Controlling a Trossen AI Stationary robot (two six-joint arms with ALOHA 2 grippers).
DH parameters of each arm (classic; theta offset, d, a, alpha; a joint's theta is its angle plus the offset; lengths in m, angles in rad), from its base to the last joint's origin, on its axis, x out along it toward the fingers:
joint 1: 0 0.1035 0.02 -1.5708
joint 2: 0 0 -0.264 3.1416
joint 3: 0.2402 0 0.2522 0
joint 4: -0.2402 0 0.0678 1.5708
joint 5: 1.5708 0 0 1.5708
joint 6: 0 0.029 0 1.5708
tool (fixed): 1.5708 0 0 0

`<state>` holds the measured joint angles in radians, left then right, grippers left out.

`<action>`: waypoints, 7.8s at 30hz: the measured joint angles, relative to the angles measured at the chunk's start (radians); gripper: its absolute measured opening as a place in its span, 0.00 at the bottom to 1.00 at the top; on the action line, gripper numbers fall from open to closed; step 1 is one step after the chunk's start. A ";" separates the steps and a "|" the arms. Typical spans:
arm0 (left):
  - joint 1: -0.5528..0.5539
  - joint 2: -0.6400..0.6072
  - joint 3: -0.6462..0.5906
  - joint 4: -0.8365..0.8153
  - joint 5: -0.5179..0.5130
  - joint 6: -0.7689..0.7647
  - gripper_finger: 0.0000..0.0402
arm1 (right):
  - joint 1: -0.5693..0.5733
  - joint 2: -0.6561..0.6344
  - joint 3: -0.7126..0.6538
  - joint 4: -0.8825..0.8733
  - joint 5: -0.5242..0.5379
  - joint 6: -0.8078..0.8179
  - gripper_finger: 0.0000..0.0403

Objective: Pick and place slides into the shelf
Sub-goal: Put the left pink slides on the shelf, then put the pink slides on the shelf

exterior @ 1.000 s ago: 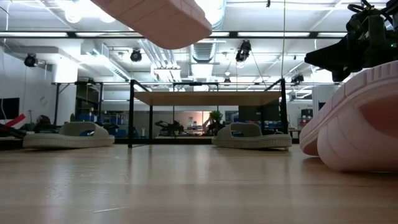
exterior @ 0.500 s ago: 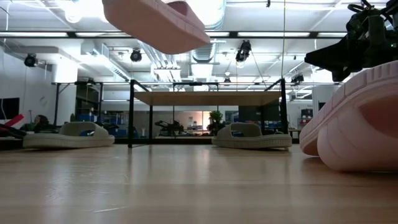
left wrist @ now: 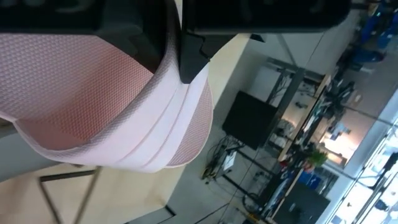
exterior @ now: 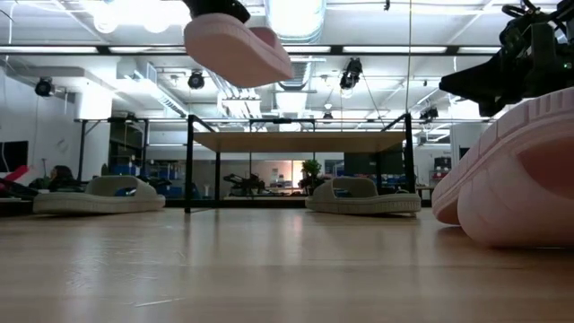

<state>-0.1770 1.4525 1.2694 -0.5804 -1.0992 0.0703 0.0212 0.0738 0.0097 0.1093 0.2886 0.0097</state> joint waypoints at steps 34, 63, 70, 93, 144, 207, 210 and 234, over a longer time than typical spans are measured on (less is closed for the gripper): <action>0.357 0.000 0.000 0.154 0.005 0.336 0.00 | 0.000 0.000 0.000 0.000 0.000 -0.048 0.17; 0.562 0.000 -0.039 0.236 0.199 0.334 0.00 | 0.000 0.000 0.000 -0.001 0.000 -0.048 0.16; 0.594 0.000 -0.079 0.271 0.213 0.345 0.00 | 0.000 0.000 0.000 -0.001 0.000 -0.048 0.16; 0.667 0.000 -0.195 0.449 0.330 0.442 0.00 | 0.000 0.000 0.000 0.000 0.000 -0.047 0.16; 0.682 -0.026 -0.225 0.481 0.539 0.460 0.51 | 0.000 0.000 0.000 0.000 0.000 -0.047 0.17; 0.105 -0.133 -0.262 0.481 0.812 0.147 0.51 | 0.000 0.005 0.000 0.000 -0.131 -0.098 0.22; 0.089 -0.082 -0.257 0.496 0.812 0.146 0.51 | 0.000 0.006 0.000 0.001 -0.130 -0.098 0.22; 0.066 -0.075 -0.248 0.424 0.689 0.205 0.51 | 0.000 0.027 0.032 0.202 -0.235 -0.143 0.29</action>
<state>-0.1108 1.3770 1.0218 -0.1562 -0.4103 0.2752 0.0216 0.1006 0.0421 0.3114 0.0533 -0.1332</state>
